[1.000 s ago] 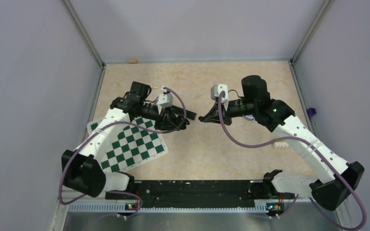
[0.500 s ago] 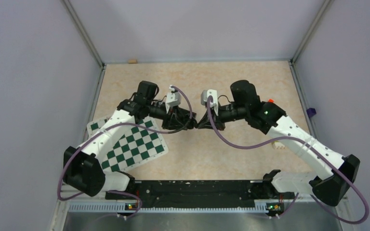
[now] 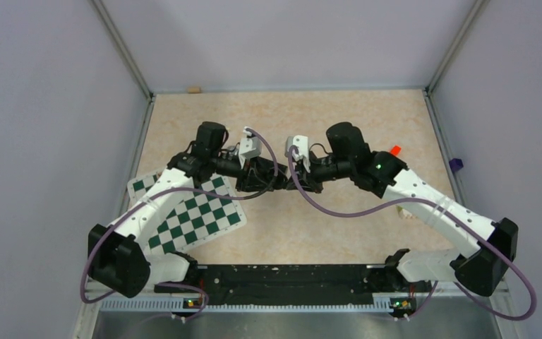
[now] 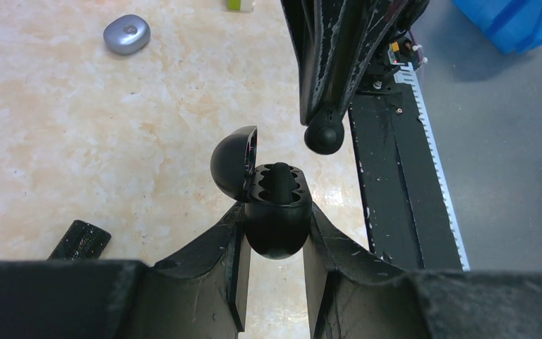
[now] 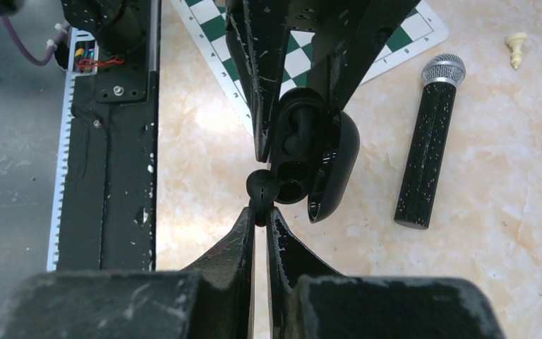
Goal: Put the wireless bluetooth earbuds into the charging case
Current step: Insert the right earbud into the right side groove of the charging case, then close the charging case, then place the charging case with the earbuds at the center of the board.
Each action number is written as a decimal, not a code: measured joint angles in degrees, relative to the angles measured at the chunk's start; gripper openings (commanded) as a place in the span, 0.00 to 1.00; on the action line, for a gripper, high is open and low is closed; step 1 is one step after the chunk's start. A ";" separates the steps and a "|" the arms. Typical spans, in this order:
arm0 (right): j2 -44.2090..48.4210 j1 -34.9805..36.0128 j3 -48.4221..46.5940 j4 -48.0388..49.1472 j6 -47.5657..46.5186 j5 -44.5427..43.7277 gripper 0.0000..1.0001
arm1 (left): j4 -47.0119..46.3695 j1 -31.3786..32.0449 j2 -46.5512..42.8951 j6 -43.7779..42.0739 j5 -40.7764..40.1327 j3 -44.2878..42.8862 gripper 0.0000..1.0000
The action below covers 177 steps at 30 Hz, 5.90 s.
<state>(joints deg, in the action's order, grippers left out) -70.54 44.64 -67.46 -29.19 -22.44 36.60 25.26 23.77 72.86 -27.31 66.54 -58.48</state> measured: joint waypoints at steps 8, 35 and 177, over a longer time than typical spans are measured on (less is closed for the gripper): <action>-0.96 0.90 0.00 0.37 0.17 -2.95 0.00 | -1.53 0.00 -0.39 0.85 0.00 0.74 0.00; -2.23 3.69 0.09 2.03 0.11 -10.62 0.00 | -2.45 -0.07 -1.29 1.75 -0.04 1.29 0.00; 20.63 -20.57 21.75 41.35 1.68 -58.99 0.99 | -1.01 13.88 55.98 32.94 -21.86 -38.10 0.07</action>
<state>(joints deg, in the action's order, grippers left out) -49.91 24.08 -45.71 12.16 -20.75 -22.39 24.25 37.65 128.84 5.63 44.69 -96.57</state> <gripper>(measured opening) 0.989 0.344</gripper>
